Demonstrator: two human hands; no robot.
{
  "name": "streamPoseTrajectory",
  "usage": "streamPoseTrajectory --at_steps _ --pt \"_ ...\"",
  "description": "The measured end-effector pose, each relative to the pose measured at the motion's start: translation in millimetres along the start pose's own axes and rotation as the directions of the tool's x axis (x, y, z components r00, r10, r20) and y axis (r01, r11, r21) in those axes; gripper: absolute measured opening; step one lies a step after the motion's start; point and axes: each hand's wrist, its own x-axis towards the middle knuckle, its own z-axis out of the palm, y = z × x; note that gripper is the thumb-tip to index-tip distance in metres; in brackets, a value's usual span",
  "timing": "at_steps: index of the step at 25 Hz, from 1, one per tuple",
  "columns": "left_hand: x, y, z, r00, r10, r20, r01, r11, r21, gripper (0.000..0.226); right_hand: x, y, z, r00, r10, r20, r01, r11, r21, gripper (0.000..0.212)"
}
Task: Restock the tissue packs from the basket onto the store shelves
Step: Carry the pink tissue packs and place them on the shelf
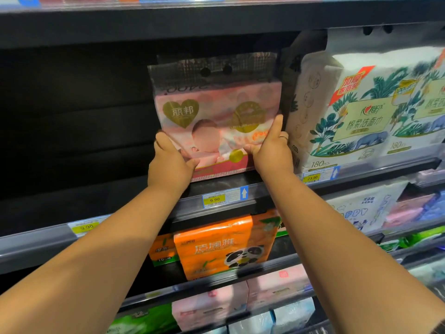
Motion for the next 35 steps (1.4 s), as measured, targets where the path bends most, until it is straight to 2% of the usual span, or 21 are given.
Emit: streamPoseTrajectory --at_steps 7,10,14,18,23,27,31,35 --pt "-14.8 -14.7 -27.9 0.991 0.052 0.125 -0.057 0.997 0.042 0.085 -18.8 0.3 -12.5 0.998 0.015 0.064 -0.003 0.984 -0.180 0.104" --pt "-28.5 -18.2 -38.1 0.993 0.073 0.089 -0.077 0.996 0.037 0.091 -40.4 -1.4 -14.8 0.999 -0.015 0.046 0.028 0.947 -0.319 0.095" --pt "-60.3 -20.8 -45.9 0.961 0.274 0.020 -0.275 0.960 0.052 0.080 -84.6 -2.0 -17.0 0.994 -0.109 0.007 0.101 0.894 -0.435 0.088" --pt "-96.1 -24.0 -44.5 0.897 0.438 0.060 -0.441 0.897 0.042 0.076 -136.7 1.6 -21.3 0.991 -0.120 0.053 0.131 0.865 -0.484 0.081" --pt "-156.4 -57.0 -22.4 0.788 0.586 0.189 -0.603 0.796 0.048 0.074 -222.3 26.8 -7.4 0.991 -0.129 0.022 0.122 0.848 -0.516 0.078" --pt "-213.8 -103.4 14.9 0.634 0.728 0.263 -0.751 0.661 -0.019 0.068 -295.4 68.7 13.2 0.989 0.051 0.137 0.043 0.796 -0.604 0.078" --pt "-268.1 -134.3 57.7 0.524 0.715 0.462 -0.775 0.626 -0.090 0.073 -371.3 114.6 34.3 0.968 0.200 0.153 -0.055 0.763 -0.645 0.078" --pt "-310.2 -135.2 87.0 0.380 0.632 0.675 -0.795 0.596 -0.111 0.078 -423.4 151.5 39.0 0.898 0.382 0.217 -0.133 0.707 -0.695 0.077"
